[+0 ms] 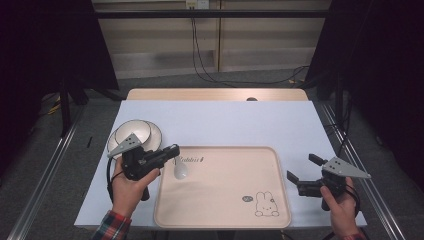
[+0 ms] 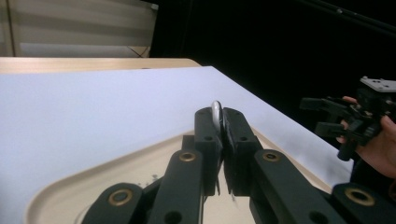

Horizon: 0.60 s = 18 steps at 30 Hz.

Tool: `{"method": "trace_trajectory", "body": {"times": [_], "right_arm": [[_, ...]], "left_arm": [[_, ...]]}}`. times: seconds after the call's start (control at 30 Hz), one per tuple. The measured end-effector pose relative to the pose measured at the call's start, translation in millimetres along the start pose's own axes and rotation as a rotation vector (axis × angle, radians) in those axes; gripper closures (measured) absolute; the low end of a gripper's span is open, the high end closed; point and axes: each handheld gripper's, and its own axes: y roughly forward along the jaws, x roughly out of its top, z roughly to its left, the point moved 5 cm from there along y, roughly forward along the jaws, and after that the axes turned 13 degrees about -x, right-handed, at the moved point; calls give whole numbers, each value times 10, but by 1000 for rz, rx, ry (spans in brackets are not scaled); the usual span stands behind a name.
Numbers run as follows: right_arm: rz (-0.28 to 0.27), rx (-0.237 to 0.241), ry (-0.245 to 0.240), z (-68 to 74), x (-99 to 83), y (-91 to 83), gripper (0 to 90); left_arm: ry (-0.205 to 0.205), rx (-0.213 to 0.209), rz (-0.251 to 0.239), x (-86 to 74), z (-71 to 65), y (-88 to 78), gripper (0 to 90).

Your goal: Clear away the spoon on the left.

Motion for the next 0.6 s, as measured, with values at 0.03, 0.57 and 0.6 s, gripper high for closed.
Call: {"method": "trace_trajectory", "body": {"times": [0.03, 0.57, 0.6], "right_arm": [[0, 3, -4, 2, -1, 3, 4], [-5, -5, -14, 27, 1, 13, 3], [-6, -5, -13, 29, 1, 15, 2]], "left_arm": [[-2, -25, -8, -17, -16, 18, 854], [-41, -62, 34, -175, -120, -5, 854], [-47, -65, 33, -181, -129, -1, 854]]}}
